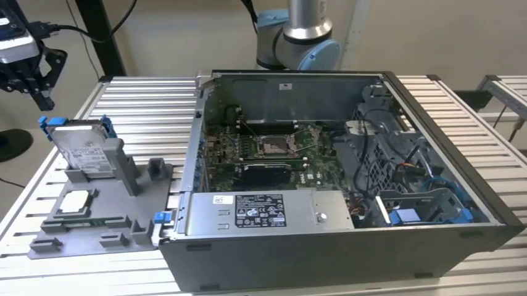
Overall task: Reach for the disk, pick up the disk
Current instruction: 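Pick up the disk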
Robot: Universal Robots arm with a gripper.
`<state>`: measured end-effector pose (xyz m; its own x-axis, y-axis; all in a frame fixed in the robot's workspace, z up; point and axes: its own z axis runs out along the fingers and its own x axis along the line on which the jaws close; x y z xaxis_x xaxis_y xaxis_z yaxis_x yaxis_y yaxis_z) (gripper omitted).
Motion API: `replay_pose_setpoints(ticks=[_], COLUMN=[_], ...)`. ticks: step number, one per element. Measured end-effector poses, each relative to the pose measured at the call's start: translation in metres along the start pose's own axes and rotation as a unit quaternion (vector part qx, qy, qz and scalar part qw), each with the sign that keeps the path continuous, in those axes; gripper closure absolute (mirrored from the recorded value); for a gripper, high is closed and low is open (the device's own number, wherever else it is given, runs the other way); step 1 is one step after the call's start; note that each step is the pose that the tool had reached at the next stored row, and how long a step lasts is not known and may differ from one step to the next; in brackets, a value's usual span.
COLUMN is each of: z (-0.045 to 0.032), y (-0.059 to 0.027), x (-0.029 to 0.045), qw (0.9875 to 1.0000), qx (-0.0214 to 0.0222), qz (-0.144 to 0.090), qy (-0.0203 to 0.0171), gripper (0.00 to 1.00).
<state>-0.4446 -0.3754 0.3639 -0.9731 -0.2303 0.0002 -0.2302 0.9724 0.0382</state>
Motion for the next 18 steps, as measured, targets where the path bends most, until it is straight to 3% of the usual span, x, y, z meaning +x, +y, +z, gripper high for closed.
replay_pose_setpoints(ticks=[9, 18], z=[-0.0001, -0.0002], y=[0.0, 0.0], x=[0.0, 0.0], qw=[0.9994, 0.9973], qx=[0.0, 0.0], qz=[-0.034, -0.073], qy=[0.0013, 0.0028], gripper=[1.0, 1.0])
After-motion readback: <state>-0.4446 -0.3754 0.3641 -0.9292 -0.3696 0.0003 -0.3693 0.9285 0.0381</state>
